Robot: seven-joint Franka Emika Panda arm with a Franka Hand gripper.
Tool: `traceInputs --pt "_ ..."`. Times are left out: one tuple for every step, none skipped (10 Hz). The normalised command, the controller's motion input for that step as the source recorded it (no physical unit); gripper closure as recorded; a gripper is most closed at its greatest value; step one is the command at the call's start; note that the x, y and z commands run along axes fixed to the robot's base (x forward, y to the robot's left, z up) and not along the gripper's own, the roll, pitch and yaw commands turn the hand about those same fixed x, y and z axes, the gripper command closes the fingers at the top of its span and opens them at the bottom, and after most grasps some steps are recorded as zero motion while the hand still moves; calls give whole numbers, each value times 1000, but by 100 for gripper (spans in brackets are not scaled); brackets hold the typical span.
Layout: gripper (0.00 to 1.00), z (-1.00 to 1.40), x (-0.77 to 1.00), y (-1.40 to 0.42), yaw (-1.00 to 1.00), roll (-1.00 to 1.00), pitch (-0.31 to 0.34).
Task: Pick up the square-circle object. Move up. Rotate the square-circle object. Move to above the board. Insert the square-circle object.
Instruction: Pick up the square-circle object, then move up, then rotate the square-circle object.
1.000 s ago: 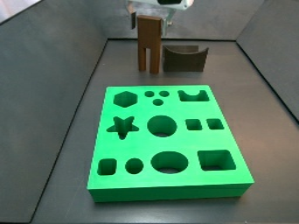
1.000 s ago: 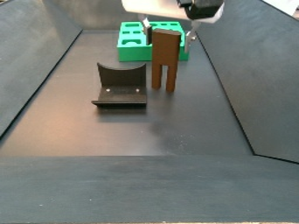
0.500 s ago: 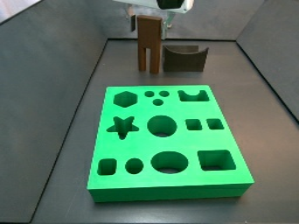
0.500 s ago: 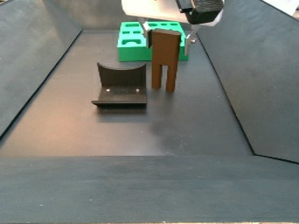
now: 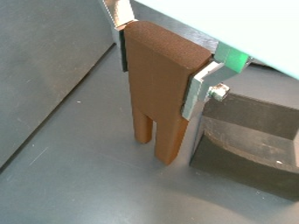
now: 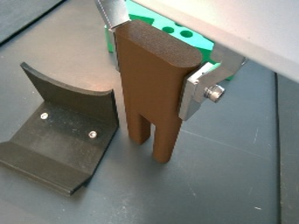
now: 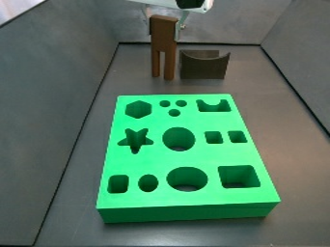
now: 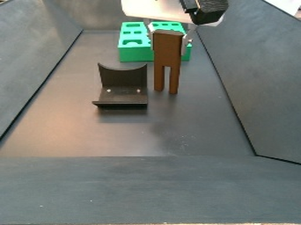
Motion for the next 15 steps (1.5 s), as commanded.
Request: traceInputs --pt "100 0 0 0 0 0 0" --pt "100 0 0 0 0 0 0" --pt "100 0 0 0 0 0 0" --pt "100 0 0 0 0 0 0" --pt "100 0 0 0 0 0 0" --pt "100 0 0 0 0 0 0" --pt "100 0 0 0 0 0 0" --pt "100 833 0 0 0 0 0" --pt "100 834 8 53 23 3 -4" --pt "100 705 -26 38 14 3 28" --pt "100 557 -16 22 5 4 35" --pt "100 391 -8 19 2 6 44" --pt "100 1000 -551 312 0 0 0" --pt "100 1000 -592 338 -5 -1 -12" --pt "100 901 -511 250 -21 -4 -48"
